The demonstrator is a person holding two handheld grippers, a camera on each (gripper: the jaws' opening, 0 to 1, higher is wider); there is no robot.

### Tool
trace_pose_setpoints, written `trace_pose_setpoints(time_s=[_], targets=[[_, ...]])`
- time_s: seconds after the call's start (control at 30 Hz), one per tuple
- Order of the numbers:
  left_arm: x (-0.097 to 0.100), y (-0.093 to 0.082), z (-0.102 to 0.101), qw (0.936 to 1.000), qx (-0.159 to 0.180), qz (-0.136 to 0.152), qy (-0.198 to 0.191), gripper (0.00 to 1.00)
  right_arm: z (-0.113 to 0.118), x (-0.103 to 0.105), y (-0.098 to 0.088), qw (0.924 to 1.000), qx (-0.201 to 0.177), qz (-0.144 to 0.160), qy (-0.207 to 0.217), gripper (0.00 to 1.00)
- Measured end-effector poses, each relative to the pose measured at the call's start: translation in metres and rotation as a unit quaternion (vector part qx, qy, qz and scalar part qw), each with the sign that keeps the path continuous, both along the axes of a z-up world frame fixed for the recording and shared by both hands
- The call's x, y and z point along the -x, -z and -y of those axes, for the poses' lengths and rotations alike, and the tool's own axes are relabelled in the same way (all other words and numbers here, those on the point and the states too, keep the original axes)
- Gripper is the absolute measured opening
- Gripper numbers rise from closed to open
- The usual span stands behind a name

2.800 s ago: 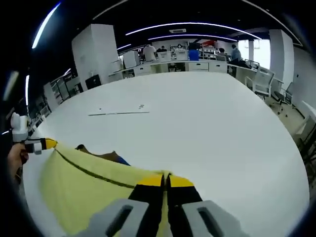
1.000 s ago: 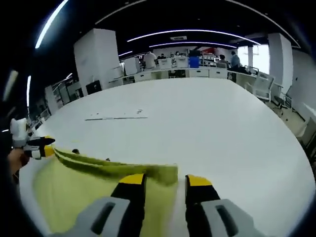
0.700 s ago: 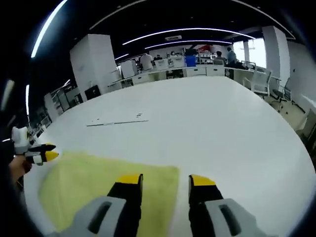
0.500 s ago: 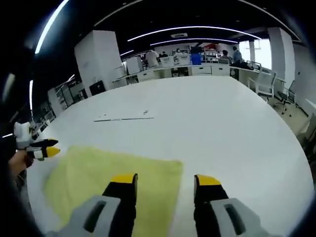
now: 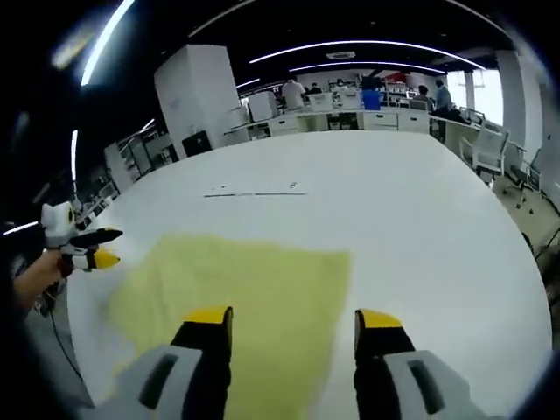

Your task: Fold the garment on the visible template until the final outline fits inside the template.

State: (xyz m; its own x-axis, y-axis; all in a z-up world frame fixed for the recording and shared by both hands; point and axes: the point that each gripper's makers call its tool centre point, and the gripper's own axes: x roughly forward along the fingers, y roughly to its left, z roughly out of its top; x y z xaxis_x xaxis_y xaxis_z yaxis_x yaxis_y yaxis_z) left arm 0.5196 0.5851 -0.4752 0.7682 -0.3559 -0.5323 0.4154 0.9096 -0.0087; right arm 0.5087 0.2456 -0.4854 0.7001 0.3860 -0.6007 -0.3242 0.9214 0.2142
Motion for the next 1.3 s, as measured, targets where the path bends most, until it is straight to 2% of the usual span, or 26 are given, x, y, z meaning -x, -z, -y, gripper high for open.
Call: trace_pose_setpoints(time_s=[0.07,0.2,0.3,0.43,0.6,0.77,0.9,1.07,1.3], targets=[[0.007,0.000,-0.001,1.0000,-0.001,0.000,0.008,0.77,-0.001,0.007,-0.002,0.9999,-0.015,-0.006,-0.006,0.58],[0.025,0.002,0.000,0.9997,0.002,-0.005,0.024,0.77,0.002,0.024,-0.001,0.9995,-0.003,-0.015,-0.028,0.59],[0.036,0.006,0.001,0.9993,0.001,-0.012,0.036,0.76,0.004,0.036,0.001,0.9987,-0.010,-0.023,-0.043,0.59],[0.048,0.009,0.001,0.9989,-0.002,-0.014,0.045,0.68,0.008,0.056,0.007,0.9972,-0.007,-0.042,-0.062,0.59],[0.063,0.017,0.002,0.9987,0.009,-0.027,0.043,0.63,0.014,0.076,0.017,0.9959,-0.005,-0.058,-0.069,0.57],[0.077,0.025,0.006,0.9975,0.015,-0.044,0.053,0.57,0.012,0.093,0.025,0.9943,-0.013,-0.070,-0.080,0.49],[0.084,0.031,0.010,0.9967,0.018,-0.053,0.059,0.54,0.011,0.099,0.028,0.9937,-0.018,-0.073,-0.083,0.44],[0.091,0.038,0.014,0.9955,0.026,-0.065,0.063,0.47,0.008,0.107,0.033,0.9926,-0.025,-0.079,-0.089,0.32],[0.097,0.043,0.019,0.9939,0.035,-0.076,0.071,0.40,0.009,0.112,0.039,0.9925,-0.020,-0.078,-0.092,0.20]])
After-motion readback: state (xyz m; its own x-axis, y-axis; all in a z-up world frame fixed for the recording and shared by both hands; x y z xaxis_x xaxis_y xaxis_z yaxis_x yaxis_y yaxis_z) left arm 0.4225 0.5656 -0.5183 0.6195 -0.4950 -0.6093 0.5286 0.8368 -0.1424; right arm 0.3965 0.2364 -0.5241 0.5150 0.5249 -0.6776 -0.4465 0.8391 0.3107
